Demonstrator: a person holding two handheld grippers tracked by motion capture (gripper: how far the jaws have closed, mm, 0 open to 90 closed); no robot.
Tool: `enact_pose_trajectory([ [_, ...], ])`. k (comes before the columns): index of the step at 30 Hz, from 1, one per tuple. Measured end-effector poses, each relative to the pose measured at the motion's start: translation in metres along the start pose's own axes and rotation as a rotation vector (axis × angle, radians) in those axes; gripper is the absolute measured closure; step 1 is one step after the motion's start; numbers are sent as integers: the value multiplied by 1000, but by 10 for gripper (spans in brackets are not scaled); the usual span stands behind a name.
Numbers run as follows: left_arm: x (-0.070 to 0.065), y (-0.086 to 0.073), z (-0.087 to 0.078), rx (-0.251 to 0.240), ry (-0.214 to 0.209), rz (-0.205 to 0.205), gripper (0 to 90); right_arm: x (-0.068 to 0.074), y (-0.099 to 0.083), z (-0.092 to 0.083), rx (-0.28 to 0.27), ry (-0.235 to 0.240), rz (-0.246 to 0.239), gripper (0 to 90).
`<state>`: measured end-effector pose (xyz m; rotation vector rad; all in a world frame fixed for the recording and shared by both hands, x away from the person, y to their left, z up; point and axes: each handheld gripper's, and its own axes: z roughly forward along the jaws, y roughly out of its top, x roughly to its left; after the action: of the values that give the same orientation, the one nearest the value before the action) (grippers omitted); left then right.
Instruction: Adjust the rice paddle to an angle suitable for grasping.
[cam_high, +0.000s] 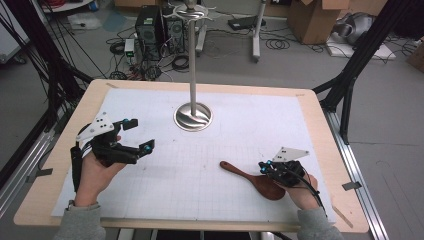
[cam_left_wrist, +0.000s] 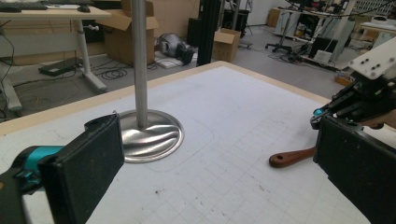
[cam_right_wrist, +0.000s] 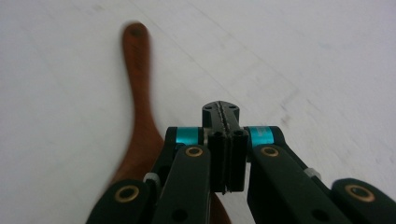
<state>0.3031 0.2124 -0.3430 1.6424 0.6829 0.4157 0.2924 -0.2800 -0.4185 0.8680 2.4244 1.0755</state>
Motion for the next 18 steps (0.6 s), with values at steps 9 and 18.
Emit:
enact_pose_trajectory([
  [9,-1,-3,-10,2,25,-3,23,32,24,19,38,122,-120,900],
  [18,4,-9,-24,0,58,-20,23,47,33,42,89,181,-173,900],
])
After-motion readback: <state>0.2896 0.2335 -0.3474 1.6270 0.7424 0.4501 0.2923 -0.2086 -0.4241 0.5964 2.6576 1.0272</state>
